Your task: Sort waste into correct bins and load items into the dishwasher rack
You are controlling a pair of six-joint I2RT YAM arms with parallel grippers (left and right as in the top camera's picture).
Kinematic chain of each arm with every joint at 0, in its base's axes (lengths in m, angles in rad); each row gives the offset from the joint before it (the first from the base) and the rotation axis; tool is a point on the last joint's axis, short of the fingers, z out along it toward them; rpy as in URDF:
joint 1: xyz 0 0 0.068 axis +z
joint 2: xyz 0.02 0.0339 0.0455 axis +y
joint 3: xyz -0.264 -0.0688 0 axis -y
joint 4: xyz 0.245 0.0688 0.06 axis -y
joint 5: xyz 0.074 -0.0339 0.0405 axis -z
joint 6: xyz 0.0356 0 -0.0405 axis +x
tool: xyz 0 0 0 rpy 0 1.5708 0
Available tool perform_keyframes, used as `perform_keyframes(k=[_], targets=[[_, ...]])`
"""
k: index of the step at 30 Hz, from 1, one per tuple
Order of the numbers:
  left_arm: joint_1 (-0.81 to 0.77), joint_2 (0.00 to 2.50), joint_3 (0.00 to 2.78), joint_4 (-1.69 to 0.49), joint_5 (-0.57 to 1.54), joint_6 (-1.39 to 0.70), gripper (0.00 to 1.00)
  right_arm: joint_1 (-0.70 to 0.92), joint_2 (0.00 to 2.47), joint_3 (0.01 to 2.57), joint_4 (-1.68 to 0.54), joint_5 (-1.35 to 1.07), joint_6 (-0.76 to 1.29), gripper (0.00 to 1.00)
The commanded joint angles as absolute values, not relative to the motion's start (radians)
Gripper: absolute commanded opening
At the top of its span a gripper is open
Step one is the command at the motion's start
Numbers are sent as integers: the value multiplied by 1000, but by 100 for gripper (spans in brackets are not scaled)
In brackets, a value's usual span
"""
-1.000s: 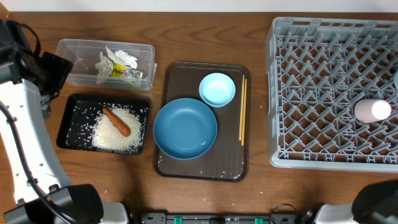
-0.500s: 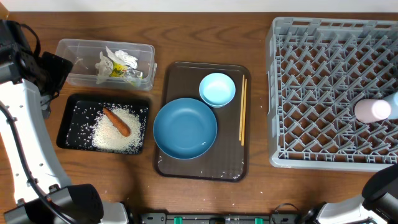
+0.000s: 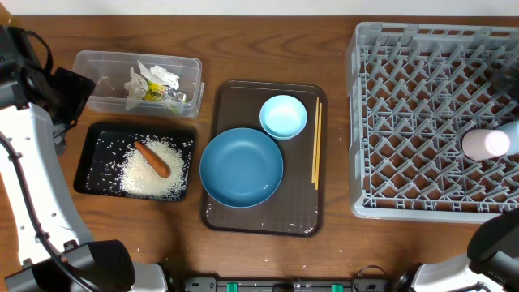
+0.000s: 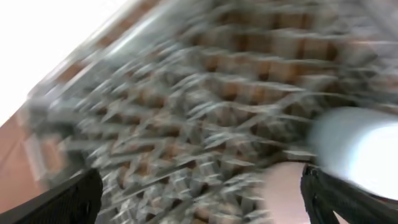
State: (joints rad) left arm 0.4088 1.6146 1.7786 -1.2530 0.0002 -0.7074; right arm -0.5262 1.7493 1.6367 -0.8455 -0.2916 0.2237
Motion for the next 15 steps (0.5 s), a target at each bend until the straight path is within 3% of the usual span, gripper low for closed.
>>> perform_keyframes(k=[1,4,9,15], targets=[[412,1618,1781,-1256,-9,-716,99,-390,1715,1640,-849,-345,132,99],[412,1618,1781,-1257,-9,-716,99,-246,1717,1640,-849,-267,114,96],[412,1618,1781,-1257,-9,-716,99,-2,1726,1640,-834,-179,128,81],[412,1618,1781,-1257,-9,-716,99,248,1786,1640,-786,-74,291,72]])
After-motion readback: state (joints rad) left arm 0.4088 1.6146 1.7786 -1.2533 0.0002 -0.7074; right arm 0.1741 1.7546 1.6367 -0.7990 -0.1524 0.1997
